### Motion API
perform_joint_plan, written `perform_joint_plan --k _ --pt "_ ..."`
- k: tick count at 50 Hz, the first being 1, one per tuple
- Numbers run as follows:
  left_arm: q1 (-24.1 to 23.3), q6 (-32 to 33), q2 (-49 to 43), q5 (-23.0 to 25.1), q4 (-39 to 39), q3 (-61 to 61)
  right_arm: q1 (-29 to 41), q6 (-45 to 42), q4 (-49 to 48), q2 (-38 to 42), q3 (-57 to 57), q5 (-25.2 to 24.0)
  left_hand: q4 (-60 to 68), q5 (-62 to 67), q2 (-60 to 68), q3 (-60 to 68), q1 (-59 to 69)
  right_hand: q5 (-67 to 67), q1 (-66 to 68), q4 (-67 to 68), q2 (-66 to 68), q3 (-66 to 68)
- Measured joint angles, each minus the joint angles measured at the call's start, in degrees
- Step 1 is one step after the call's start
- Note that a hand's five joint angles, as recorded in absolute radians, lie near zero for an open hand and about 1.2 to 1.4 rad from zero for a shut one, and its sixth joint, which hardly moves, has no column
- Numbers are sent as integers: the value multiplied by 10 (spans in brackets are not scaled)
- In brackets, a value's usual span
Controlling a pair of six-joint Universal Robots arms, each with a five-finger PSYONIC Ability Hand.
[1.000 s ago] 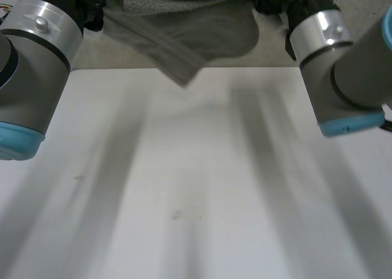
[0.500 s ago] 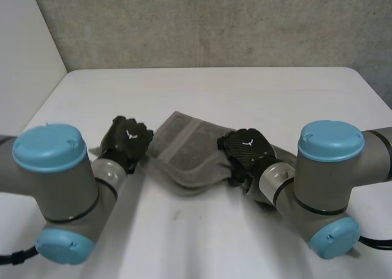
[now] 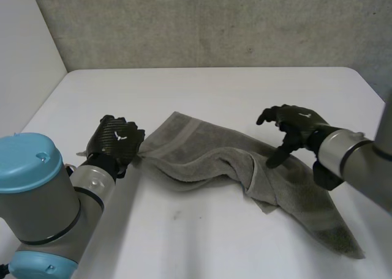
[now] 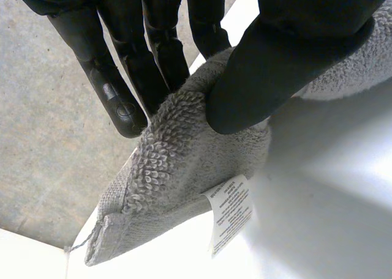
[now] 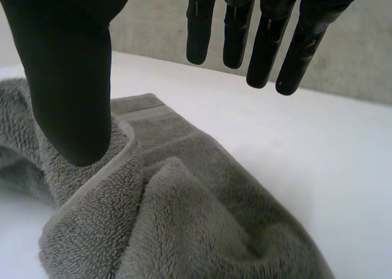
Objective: Fold the towel.
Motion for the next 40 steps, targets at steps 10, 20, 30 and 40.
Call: perform_joint_plan --k 10,20,30,40 --pt "1 -1 7 -1 0 -6 -55 105 21 14 16 -44 -4 -5 -4 -4 -4 1 0 0 0 0" --pt "4 -14 17 -1 0 -5 -15 192 -31 63 32 -17 -1 -3 -2 -1 -4 32 12 30 10 18" --pt "11 -25 22 0 0 -6 50 215 -77 106 2 47 -1 -3 -1 -1 -4 50 29 51 37 43" --pt "16 -25 22 1 0 -9 67 205 -84 129 -20 81 -1 -3 -1 -1 -4 226 194 237 230 230"
